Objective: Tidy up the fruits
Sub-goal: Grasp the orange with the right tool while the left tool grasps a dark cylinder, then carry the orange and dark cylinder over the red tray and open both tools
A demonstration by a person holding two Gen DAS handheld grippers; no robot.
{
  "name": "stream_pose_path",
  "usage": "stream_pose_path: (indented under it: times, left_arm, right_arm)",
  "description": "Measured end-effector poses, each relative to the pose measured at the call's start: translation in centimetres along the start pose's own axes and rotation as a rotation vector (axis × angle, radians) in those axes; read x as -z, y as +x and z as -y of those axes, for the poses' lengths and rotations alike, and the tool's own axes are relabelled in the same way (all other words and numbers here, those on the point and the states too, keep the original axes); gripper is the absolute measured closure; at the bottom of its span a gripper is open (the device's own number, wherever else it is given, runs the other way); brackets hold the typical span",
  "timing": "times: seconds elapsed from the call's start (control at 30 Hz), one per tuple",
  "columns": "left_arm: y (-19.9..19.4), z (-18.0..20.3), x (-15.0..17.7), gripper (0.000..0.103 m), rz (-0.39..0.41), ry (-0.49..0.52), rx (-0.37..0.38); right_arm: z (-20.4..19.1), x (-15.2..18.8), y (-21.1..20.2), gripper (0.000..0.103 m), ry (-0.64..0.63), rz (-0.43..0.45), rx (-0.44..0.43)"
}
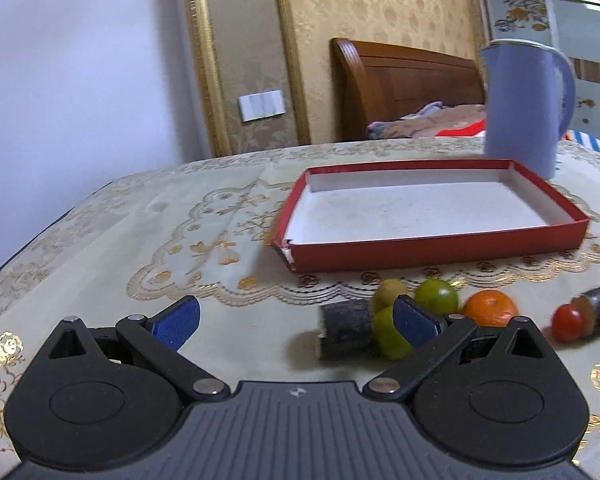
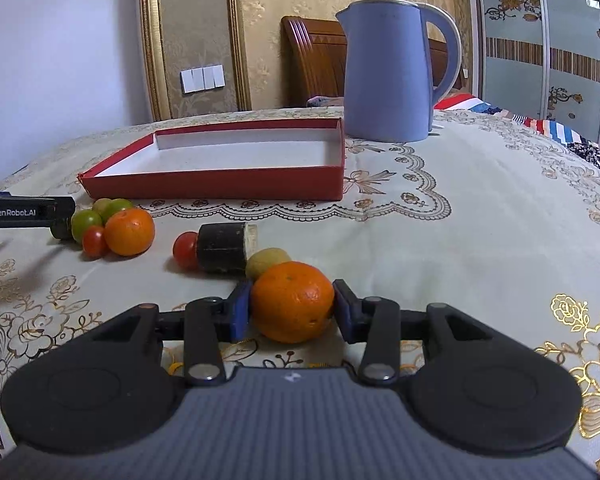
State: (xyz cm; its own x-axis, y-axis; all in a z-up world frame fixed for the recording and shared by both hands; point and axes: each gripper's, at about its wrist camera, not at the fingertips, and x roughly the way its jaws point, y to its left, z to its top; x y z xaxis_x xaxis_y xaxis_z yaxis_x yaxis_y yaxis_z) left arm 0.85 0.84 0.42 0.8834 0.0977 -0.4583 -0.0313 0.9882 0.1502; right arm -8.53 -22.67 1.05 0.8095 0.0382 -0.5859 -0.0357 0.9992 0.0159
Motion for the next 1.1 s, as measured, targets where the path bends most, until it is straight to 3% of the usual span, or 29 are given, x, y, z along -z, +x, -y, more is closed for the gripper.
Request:
stream_pose_path:
  times: [0.07,0.2,0.43,0.63,0.87,0.93,1.0,1.1]
  left_arm:
    - [0.7,-0.5,0.4,0.0,-0.021,-0.002,-0.036]
    - [1.2,-2.0,0.3,0.0,-0.049,-0.084,0.02]
    - [1.7,-0.3,-0.6,0.0,-0.042,-0.021,-0.006]
    - [1.6,-1.0,-0.2,0.001,-0.051,-0.042,0.011]
    - [0.8,-1.1,0.1,0.034,-0.063,-0.045,0.094]
    - [1.2,-0.7,0.1,0.047,-0.076,-0.037,0.108]
    - [2.0,-0.4,0.2,0.069,-0.122,-0.034,0.147]
    - [2.2,-0.4,0.5,0.07,-0.132,-0.039,0.165]
  right_arm:
    - [0.1,0.0,0.0,0.062,0.003,0.001,-0.002]
    - [0.1,0.0,0.0,0.062,0.001,0.001,-0.001]
    - [0.1,0.0,-0.1,0.062,0.0,0.002,0.0]
    - [0.2,0.1,-0.1,0.062,0.009,0.005,-0.005]
    - [0.3,0.0,0.0,0.062,0.014,0.005,-0.005]
    - [0.3,0.1,0.0,0.062,0.016,0.005,-0.006]
    - [0.3,0.1,0.0,0.062,0.02,0.006,-0.008]
    - [0.3,0.1,-0.1,0.062,0.019,0.009,-0.01]
